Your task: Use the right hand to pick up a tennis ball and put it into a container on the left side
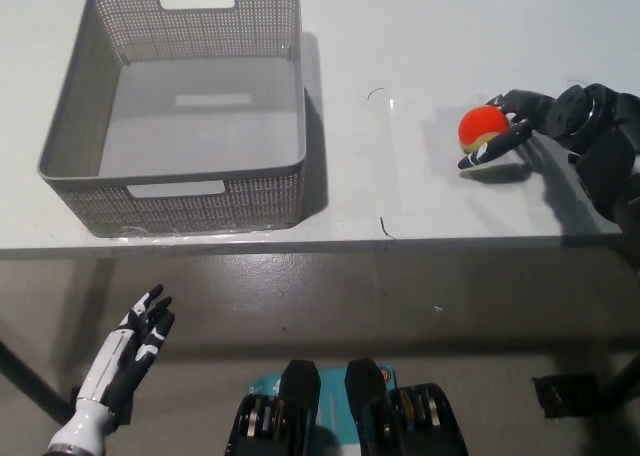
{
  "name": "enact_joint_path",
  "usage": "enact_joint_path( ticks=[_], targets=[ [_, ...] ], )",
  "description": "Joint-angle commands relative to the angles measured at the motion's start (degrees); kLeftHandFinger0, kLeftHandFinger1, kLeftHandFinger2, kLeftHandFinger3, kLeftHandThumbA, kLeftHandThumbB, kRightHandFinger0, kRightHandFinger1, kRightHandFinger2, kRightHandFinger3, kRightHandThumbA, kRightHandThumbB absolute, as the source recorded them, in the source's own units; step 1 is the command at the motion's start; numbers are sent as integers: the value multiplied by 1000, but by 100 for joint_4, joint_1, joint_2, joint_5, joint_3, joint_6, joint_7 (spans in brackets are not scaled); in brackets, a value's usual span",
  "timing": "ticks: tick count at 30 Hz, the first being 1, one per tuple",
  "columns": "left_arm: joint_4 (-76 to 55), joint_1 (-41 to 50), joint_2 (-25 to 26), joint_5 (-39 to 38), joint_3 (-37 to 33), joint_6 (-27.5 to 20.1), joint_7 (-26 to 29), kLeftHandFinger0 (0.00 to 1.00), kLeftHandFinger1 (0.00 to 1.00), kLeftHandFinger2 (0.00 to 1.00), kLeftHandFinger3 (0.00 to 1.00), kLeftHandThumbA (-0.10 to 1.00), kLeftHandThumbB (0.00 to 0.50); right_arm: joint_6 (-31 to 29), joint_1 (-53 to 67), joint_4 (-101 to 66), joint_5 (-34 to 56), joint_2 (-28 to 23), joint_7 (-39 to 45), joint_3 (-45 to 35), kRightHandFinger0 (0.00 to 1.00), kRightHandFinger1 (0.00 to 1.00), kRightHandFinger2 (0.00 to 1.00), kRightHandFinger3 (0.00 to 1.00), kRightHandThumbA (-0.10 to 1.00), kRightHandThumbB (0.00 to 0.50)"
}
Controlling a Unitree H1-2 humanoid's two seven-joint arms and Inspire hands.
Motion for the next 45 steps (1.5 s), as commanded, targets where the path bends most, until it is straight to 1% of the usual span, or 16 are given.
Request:
enact_joint_path(
  ticks=[1,4,6,7,8,9,11,15,17,18,19,21,24,29,36,45],
  targets=[
    [-125,-116,135,43,-17,-48,-97,1000,1000,1000,1000,815,264,-221,-509,-13,3,-37,-175,22,1000,1000,1000,1000,1000,432],
    [-130,-124,143,41,-17,-36,-98,1000,1000,1000,1000,812,277,-219,-458,22,104,-5,-604,-123,1000,1000,1000,1000,1000,442],
    [-118,-126,145,47,-18,-55,-92,1000,1000,1000,1000,812,275,-182,-422,15,211,31,-950,-277,1000,1000,1000,1000,1000,393],
    [-127,-122,144,50,-20,-55,-89,1000,1000,1000,1000,810,274,-161,-370,11,431,85,-1359,-568,1000,1000,1000,950,926,207],
    [-120,-128,140,52,-22,-56,-86,1000,1000,1000,1000,807,273,-168,-363,18,468,94,-1423,-633,811,877,930,943,848,198],
    [-111,-135,133,33,-21,-40,-93,1000,1000,1000,1000,778,278,-382,-294,5,520,111,-1750,-748,487,583,661,725,777,37],
    [-111,-133,138,28,-33,-28,-112,1000,1000,1000,1000,763,313,-677,-176,-37,522,131,-2233,-855,91,194,323,474,720,1],
    [-144,-149,135,24,-49,28,-124,1000,1000,1000,1000,660,320,-1018,-62,-34,634,203,-2751,-1111,0,0,3,93,786,0],
    [-141,-159,149,20,-55,26,-140,1000,1000,1000,1000,617,337,-1089,-47,-22,695,238,-2815,-1215,0,152,246,146,839,0],
    [-136,-162,145,9,-54,23,-142,1000,1000,1000,1000,591,345,-1115,-42,-21,704,247,-2834,-1239,79,411,597,283,845,0],
    [-125,-175,145,3,-55,22,-143,1000,1000,1000,1000,583,346,-1137,-37,-14,701,249,-2847,-1259,106,506,785,472,843,0],
    [-149,-173,150,22,-64,53,-139,1000,1000,1000,1000,561,350,-1167,-20,-6,704,253,-2862,-1302,163,563,852,742,817,0],
    [-170,-199,169,33,-68,108,-138,1000,1000,1000,1000,541,350,-1183,-16,47,712,251,-2883,-1358,226,635,939,907,802,0],
    [-169,-218,187,9,-72,125,-159,1000,1000,1000,1000,512,361,-1244,-7,90,770,249,-2875,-1464,228,615,897,892,783,0],
    [-192,-186,180,30,-51,153,-153,1000,1000,1000,1000,513,359,-1462,-187,-146,1113,293,-2929,-1812,34,340,614,476,797,0],
    [-208,-139,171,23,-53,152,-156,1000,1000,1000,1000,520,360,-1684,-344,-1006,1326,485,-2865,-2097,0,231,517,454,795,0]
  ],
)
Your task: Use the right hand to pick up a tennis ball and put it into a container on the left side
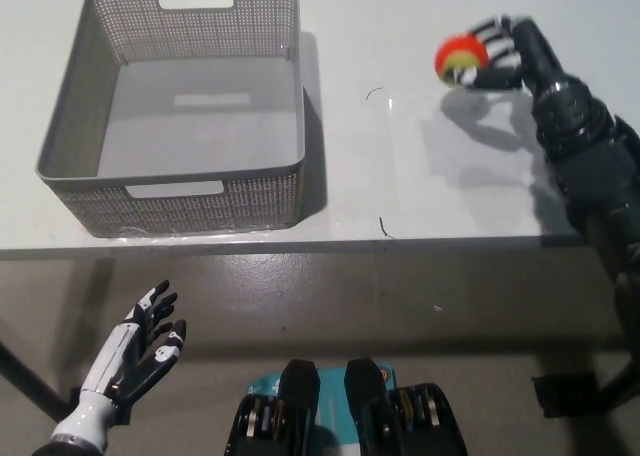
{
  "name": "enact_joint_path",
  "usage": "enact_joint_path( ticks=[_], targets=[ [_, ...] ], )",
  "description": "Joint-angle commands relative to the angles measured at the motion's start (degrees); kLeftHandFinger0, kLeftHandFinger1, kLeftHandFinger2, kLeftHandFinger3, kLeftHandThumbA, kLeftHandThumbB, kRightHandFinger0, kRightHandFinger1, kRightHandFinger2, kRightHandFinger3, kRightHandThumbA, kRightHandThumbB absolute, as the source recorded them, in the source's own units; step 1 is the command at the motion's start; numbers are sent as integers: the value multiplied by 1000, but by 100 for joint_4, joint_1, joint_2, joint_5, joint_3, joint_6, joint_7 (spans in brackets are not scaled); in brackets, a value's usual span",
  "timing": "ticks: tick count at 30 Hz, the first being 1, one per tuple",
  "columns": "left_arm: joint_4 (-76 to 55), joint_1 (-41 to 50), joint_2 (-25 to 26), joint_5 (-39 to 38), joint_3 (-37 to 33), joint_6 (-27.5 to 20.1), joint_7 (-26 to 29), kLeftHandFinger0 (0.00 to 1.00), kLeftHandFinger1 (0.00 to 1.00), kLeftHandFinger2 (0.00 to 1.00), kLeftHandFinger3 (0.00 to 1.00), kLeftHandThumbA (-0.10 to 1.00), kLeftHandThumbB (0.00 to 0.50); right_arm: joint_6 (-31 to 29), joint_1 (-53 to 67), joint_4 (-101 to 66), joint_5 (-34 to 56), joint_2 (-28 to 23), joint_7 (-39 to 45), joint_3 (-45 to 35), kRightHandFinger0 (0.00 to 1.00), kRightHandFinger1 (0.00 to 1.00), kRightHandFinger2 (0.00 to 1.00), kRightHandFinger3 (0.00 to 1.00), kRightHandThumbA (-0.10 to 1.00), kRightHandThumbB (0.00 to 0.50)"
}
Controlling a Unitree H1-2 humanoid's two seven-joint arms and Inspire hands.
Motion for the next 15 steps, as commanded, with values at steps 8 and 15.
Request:
enact_joint_path(
  ticks=[8,15],
  targets=[
    [-143,-11,138,56,-7,-106,-84,1000,1000,1000,1000,523,358,-349,-573,-1184,636,322,111,-292,0,252,547,527,688,0],
    [-109,133,109,79,-43,-165,-75,1000,1000,1000,1000,526,357,209,-618,-1651,527,714,38,-190,0,82,373,265,728,0]
  ],
)
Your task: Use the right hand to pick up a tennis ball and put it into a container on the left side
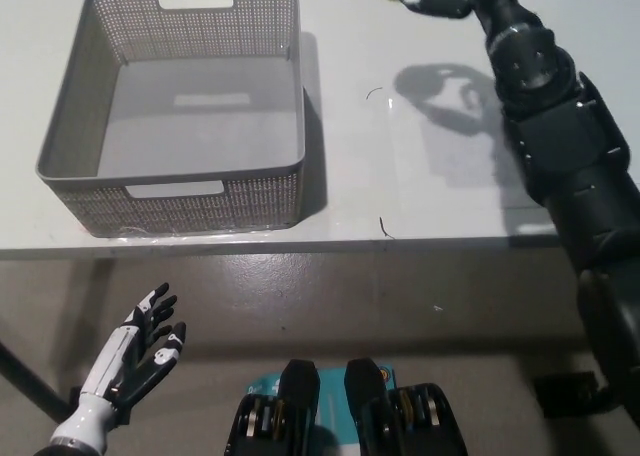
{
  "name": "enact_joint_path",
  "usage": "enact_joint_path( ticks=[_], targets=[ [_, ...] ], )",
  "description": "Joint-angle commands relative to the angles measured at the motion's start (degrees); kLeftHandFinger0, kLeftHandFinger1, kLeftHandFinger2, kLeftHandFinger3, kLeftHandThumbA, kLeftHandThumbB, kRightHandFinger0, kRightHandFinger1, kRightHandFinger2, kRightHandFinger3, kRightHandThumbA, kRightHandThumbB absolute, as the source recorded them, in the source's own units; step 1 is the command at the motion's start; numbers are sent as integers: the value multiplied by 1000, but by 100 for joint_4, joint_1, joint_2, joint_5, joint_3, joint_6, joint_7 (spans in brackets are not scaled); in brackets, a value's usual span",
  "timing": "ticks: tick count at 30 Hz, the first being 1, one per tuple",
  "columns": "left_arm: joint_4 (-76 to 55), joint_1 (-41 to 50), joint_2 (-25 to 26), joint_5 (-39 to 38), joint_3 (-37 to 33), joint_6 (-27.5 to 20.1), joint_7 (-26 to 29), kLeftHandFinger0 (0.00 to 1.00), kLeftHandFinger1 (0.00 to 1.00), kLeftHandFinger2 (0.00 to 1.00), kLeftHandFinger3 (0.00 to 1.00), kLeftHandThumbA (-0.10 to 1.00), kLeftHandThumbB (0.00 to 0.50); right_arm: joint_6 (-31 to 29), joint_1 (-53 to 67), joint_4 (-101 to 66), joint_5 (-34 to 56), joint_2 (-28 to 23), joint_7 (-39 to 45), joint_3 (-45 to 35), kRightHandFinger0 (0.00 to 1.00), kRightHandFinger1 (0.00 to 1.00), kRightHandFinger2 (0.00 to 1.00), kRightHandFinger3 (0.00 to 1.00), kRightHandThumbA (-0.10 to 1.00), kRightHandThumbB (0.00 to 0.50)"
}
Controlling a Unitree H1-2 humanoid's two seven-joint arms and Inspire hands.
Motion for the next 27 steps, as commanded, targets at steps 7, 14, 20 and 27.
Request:
enact_joint_path(
  ticks=[7,14,20,27],
  targets=[
    [-200,201,54,-41,-66,13,-133,1000,1000,1000,1000,493,354,-15,-600,29,212,695,94,68,0,110,400,259,729,0],
    [-196,276,37,-38,-201,14,-231,1000,1000,1000,1000,488,332,-7,-552,192,-127,1225,-147,448,0,179,511,329,738,0],
    [-69,213,11,5,-267,-56,-261,1000,1000,1000,1000,488,341,-133,-595,546,-43,1512,-68,587,1,351,657,603,713,0],
    [33,133,44,130,-370,-266,-251,1000,1000,1000,1000,517,332,-177,-749,942,-348,1723,-336,1002,14,370,671,415,678,0]
  ],
)
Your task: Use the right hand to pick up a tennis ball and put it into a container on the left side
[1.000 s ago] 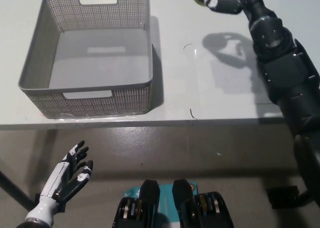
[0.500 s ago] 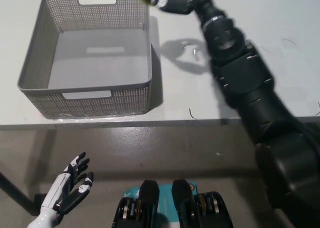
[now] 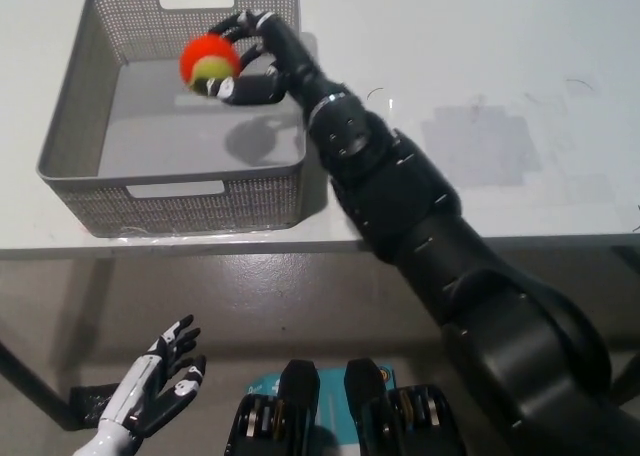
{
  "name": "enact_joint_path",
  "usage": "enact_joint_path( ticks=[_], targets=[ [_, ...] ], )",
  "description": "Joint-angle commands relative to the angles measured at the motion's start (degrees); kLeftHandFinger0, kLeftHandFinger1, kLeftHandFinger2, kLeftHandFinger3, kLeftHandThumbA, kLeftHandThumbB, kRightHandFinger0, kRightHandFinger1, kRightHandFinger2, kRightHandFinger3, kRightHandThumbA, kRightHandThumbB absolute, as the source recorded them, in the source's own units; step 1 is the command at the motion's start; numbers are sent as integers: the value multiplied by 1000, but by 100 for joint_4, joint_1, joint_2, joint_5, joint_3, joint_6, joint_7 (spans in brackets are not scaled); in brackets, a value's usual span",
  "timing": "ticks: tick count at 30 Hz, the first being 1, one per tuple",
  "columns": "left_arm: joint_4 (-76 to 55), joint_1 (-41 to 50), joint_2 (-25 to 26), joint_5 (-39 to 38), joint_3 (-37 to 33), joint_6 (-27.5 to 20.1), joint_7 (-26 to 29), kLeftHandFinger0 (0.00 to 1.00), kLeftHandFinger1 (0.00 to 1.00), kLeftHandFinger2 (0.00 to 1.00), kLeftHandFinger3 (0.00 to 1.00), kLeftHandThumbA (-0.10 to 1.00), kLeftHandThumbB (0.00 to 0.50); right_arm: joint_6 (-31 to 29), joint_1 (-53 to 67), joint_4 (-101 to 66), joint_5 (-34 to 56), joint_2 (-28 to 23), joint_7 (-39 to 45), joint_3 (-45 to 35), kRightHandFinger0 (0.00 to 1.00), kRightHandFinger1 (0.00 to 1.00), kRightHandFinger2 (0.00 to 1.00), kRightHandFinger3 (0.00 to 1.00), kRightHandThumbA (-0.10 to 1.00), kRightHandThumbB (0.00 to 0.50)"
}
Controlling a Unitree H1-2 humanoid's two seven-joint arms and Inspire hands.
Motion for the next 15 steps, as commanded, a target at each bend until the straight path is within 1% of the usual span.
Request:
enact_joint_path(
  ticks=[1,2,3,4,5,6,7,8,9,10,11,12,13,14,15],
  targets=[
    [-29,-100,65,125,-49,-259,-62,1000,1000,1000,1000,525,338,-322,-591,68,-213,123,-332,189,3,332,620,358,688,0],
    [-34,-119,72,127,-53,-227,-63,1000,1000,1000,1000,528,341,-349,-601,87,-227,127,-359,213,0,280,556,382,693,0],
    [-47,-136,76,98,-51,-185,-84,1000,1000,1000,1000,530,345,-307,-611,72,-307,116,-405,287,0,187,439,351,724,5],
    [-56,-145,89,106,-58,-179,-95,1000,1000,1000,1000,532,346,-286,-616,72,-346,103,-442,329,64,210,463,387,732,27],
    [-65,-149,107,118,-65,-180,-109,1000,1000,1000,1000,533,345,-257,-616,73,-395,91,-489,381,100,181,370,327,744,28],
    [-81,-153,122,144,-69,-174,-112,1000,1000,1000,1000,541,343,-217,-612,63,-423,72,-523,421,145,226,391,392,747,74],
    [-106,-160,136,160,-71,-149,-124,1000,1000,1000,1000,543,343,-177,-601,24,-452,52,-557,455,272,316,464,522,749,120],
    [-93,-186,156,206,-93,-159,-136,1000,1000,1000,1000,557,342,-96,-589,-25,-521,19,-574,522,548,576,733,868,818,193],
    [-85,-194,158,209,-97,-164,-144,1000,1000,1000,1000,559,342,-83,-587,-43,-514,7,-543,533,679,737,882,1000,839,230],
    [-74,-210,157,183,-95,-162,-169,1000,1000,1000,1000,552,339,-101,-586,-80,-545,-46,-405,599,925,1000,1000,1000,872,279],
    [-80,-213,153,165,-91,-154,-182,1000,1000,1000,1000,542,333,-119,-585,-92,-571,-77,-348,640,1000,1000,1000,1000,904,320],
    [-94,-223,160,170,-88,-137,-188,1000,1000,1000,1000,543,339,-94,-597,-112,-605,-119,-271,704,1000,1000,1000,1000,973,350],
    [-98,-224,161,196,-90,-133,-179,1000,1000,1000,1000,543,340,-46,-600,-141,-645,-148,-196,765,1000,1000,1000,1000,998,363],
    [-85,-227,161,212,-89,-158,-178,1000,1000,1000,1000,545,340,55,-589,-235,-666,-185,-140,806,1000,1000,1000,1000,1000,396],
    [-93,-225,156,211,-86,-141,-179,1000,1000,1000,1000,544,339,180,-575,-347,-681,-223,-51,841,1000,1000,1000,1000,1000,411]
  ],
)
